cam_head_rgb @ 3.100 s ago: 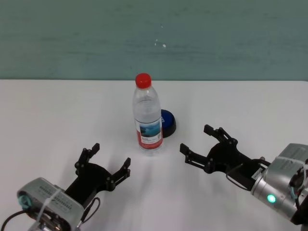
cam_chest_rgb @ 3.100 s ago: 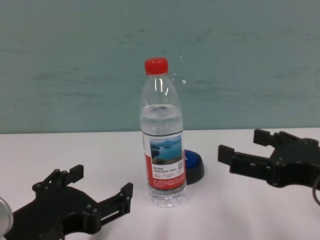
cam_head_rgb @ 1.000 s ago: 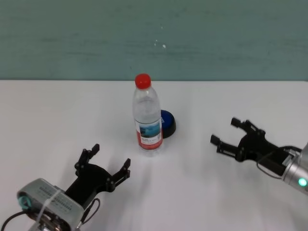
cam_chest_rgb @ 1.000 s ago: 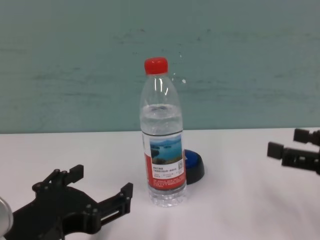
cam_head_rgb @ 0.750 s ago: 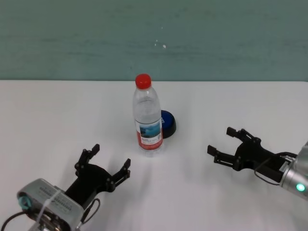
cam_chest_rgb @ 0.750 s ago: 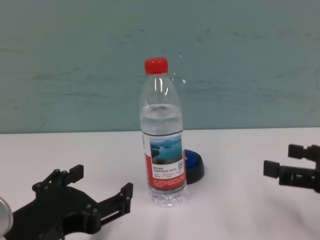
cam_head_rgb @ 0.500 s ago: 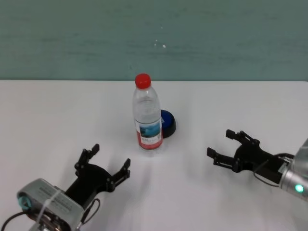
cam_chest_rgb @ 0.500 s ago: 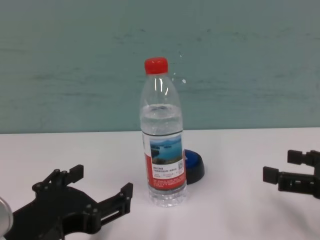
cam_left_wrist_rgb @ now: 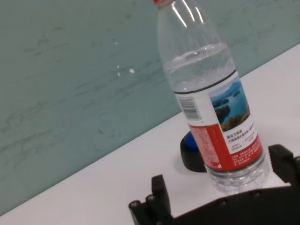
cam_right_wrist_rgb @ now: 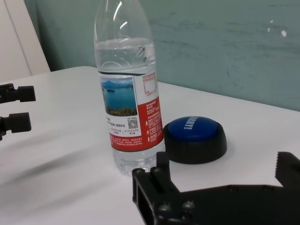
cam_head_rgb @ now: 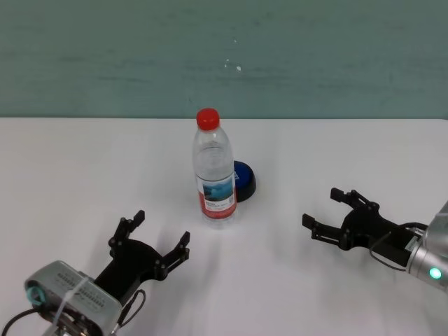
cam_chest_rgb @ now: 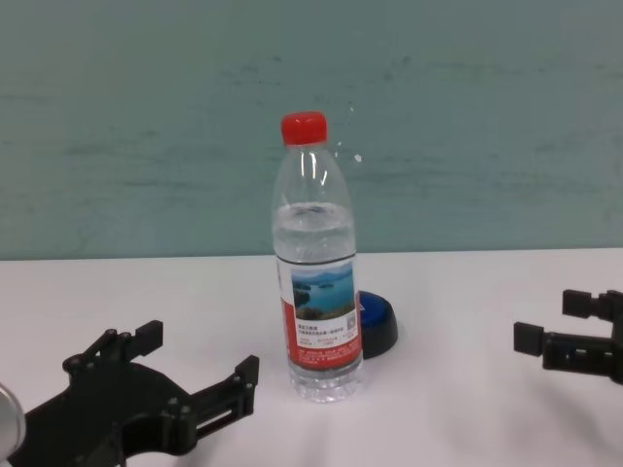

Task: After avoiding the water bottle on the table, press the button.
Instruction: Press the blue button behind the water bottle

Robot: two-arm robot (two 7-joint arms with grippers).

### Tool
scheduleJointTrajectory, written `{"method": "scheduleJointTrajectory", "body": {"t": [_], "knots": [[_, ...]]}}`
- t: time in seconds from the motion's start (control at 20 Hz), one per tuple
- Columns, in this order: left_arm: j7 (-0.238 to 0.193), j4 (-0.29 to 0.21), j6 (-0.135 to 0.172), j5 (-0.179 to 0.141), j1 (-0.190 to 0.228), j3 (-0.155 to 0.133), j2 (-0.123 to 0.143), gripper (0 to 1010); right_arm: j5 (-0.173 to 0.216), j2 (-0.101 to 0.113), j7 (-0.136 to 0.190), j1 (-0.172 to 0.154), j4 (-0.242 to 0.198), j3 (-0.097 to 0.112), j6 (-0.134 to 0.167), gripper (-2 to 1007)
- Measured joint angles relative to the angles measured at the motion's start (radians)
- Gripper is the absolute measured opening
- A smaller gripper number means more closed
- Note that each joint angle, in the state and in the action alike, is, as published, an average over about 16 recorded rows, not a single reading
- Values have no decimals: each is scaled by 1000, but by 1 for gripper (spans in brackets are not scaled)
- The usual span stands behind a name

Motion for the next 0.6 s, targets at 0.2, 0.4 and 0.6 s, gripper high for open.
{"method": "scheduleJointTrajectory", "body": {"t": [0.2,0.4,0.6], "knots": [[0,0,0,0,0,0,0,1000,2,0,4,0,1,0,0,1004],[0,0,0,0,0,0,0,1000,7,-3,12,9,8,-1,-1,1004],[0,0,0,0,0,0,0,1000,16,-8,26,29,26,-4,-2,1004]]}}
